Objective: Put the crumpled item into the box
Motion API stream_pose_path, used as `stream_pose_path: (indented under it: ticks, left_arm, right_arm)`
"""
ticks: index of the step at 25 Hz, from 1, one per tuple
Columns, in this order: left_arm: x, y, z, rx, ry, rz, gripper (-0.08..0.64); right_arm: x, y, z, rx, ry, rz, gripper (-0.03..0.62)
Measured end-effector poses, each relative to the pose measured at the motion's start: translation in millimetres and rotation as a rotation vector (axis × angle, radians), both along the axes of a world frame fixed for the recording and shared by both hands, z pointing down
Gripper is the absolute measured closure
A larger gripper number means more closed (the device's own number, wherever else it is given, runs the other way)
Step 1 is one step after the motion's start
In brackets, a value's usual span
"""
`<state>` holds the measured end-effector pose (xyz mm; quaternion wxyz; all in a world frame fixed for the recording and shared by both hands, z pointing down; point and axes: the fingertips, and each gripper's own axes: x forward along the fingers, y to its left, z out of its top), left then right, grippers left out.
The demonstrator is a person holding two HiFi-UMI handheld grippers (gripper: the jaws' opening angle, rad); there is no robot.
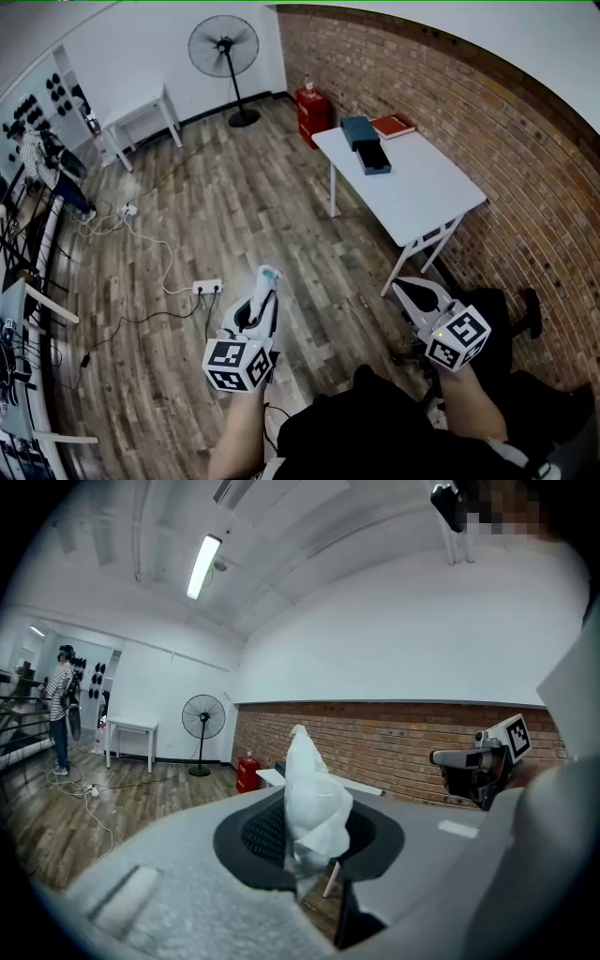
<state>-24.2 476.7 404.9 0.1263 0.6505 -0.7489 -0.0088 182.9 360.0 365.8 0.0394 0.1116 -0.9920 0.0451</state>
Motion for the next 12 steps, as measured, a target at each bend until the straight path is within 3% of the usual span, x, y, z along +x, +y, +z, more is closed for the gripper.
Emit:
stream_pose_path:
  ticks: [6,12]
  left_arm:
    - [-5,-47,-2,-0.023,-0.010,0.030,0.486]
    - [1,-135,-13,-0.026,-0.016,0.096,0.486]
  right_arm:
    - [-5,-45,1,-0.009,-0.003,0.031,0.592]
    - [-11,-126,0,-0.022,-0.041,0.058,0.592]
